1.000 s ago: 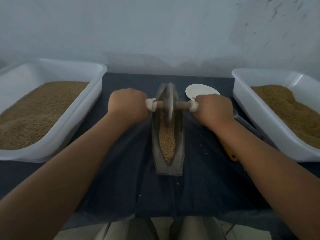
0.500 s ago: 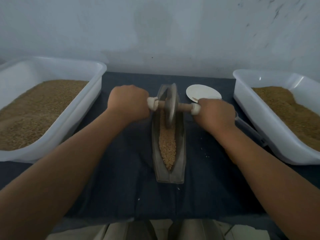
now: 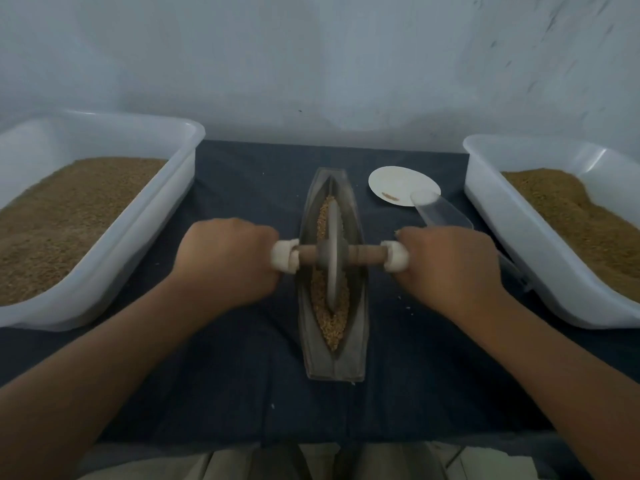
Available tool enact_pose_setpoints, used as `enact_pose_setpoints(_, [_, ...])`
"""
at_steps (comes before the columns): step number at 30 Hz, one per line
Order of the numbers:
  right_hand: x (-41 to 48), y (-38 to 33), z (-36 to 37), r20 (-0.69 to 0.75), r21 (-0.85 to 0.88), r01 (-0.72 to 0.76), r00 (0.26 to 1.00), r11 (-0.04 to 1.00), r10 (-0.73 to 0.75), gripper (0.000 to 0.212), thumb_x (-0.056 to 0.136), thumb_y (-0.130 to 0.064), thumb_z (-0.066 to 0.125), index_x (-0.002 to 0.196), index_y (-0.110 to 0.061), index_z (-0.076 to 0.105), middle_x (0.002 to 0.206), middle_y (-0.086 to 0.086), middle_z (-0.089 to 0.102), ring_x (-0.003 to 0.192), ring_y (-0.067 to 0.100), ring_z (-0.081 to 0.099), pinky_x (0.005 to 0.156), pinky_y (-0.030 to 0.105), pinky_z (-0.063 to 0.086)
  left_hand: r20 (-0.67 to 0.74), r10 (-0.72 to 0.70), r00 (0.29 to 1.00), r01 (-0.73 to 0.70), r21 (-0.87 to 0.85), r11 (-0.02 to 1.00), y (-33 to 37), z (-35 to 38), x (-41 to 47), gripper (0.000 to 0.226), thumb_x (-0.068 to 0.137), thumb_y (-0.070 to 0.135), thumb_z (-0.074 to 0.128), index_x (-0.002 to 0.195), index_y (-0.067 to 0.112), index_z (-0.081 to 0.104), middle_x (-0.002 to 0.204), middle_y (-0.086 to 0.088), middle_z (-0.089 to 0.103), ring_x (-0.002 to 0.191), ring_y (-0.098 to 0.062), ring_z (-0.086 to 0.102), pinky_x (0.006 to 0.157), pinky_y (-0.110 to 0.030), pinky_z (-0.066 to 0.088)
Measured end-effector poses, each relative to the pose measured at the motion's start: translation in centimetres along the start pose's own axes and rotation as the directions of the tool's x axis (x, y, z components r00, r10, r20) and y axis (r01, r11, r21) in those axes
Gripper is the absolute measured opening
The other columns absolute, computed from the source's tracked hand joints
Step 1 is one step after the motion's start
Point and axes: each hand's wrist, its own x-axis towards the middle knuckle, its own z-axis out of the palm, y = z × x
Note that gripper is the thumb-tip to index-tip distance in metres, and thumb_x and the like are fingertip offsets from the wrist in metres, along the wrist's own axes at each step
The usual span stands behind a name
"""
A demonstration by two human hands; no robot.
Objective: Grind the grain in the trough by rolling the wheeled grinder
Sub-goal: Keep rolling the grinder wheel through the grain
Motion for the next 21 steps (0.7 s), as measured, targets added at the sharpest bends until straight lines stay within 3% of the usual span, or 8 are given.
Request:
enact_pose_setpoints(2, [2.5,0.0,1.3,-0.029,-0.01,-0.061,0.998,0.998,0.061,0.04,0.092,-0.052,0.065,0.066,-0.026,0.05,0.053,-0.011,0.034,0.047,0.018,0.038,0.047,0.023,0.019,0.033,-0.028,0.999,0.029,-0.026,0.999,0.0,0.6,2.8,0.033,0.076,0.052,0.059,0.063,0.03,0.04,0.057,0.01,0.046,0.048,-0.012,0.042,0.051,-0.024,0.028])
enact_pose_setpoints(6, [7.7,0.4,3.9,0.033,0.044,-0.205,0.979,0.978,0.203,0.044,0.099,-0.054,0.044,0.078,-0.019,0.06,0.067,-0.003,0.056,0.064,0.029,0.054,0.053,0.028,0.025,0.059,-0.1,0.993,0.103,-0.044,0.994,-0.1,0.8,8.8,0.032,0.075,0.055,0.049,0.065,0.025,0.047,0.063,0.007,0.044,0.067,-0.029,0.061,0.061,-0.032,0.04])
enact_pose_setpoints(9, [8.3,0.4,3.8,0.059,0.062,-0.207,0.977,0.976,0.204,0.045,0.099,-0.053,0.043,0.079,-0.018,0.064,0.071,-0.001,0.06,0.068,0.029,0.057,0.054,0.029,0.027,0.053,-0.1,0.994,0.103,-0.061,0.993,0.0,0.4,9.2,0.036,0.078,0.058,0.044,0.065,0.024,0.048,0.063,0.007,0.045,0.063,-0.027,0.052,0.061,-0.032,0.039])
enact_pose_setpoints(12, [5.2,0.4,2.2,0.027,0.027,-0.107,0.994,0.994,0.106,0.047,0.096,-0.057,0.042,0.069,-0.022,0.057,0.062,-0.005,0.054,0.058,0.024,0.055,0.054,0.029,0.034,0.038,-0.083,0.996,0.085,-0.055,0.995,0.3,0.5,5.1,0.031,0.083,0.048,0.057,0.065,0.028,0.041,0.061,0.009,0.045,0.056,-0.02,0.049,0.056,-0.029,0.036])
enact_pose_setpoints(14, [2.3,0.3,1.0,-0.036,0.061,-0.019,0.999,0.998,0.021,0.044,0.093,-0.057,0.041,0.063,-0.025,0.047,0.054,-0.008,0.047,0.048,0.02,0.049,0.048,0.029,0.04,0.004,-0.059,0.998,0.059,-0.045,0.997,0.5,0.6,1.1,0.041,0.082,0.047,0.068,0.065,0.032,0.034,0.058,0.011,0.044,0.05,-0.015,0.044,0.05,-0.025,0.029])
enact_pose_setpoints(16, [0.3,0.4,0.1,-0.001,0.104,0.055,0.998,0.993,-0.055,0.033,0.087,-0.056,0.047,0.067,-0.029,0.047,0.053,-0.01,0.043,0.045,0.015,0.045,0.045,0.033,0.045,-0.054,-0.022,0.998,0.019,-0.054,0.998,0.5,0.4,-1.8,0.053,0.075,0.046,0.079,0.064,0.035,0.028,0.053,0.012,0.037,0.043,-0.011,0.035,0.048,-0.021,0.018])
enact_pose_setpoints(18, [-0.3,0.4,0.3,-0.005,0.057,0.079,0.997,0.995,-0.078,0.03,0.084,-0.052,0.063,0.069,-0.031,0.049,0.052,-0.011,0.04,0.044,0.012,0.041,0.041,0.029,0.039,-0.07,-0.032,0.997,0.03,-0.033,0.999,0.5,0.2,-2.6,0.054,0.071,0.047,0.083,0.064,0.035,0.031,0.05,0.013,0.031,0.04,-0.007,0.027,0.048,-0.018,0.011])
enact_pose_setpoints(21, [1.1,0.2,1.4,-0.096,0.022,0.002,0.995,1.0,0.0,0.038,0.086,-0.051,0.07,0.065,-0.026,0.05,0.052,-0.011,0.036,0.043,0.017,0.037,0.043,0.021,0.025,-0.054,-0.044,0.998,0.046,0.033,0.998,0.6,0.5,0.0,0.045,0.075,0.05,0.073,0.063,0.033,0.033,0.052,0.013,0.035,0.042,-0.007,0.029,0.048,-0.02,0.013])
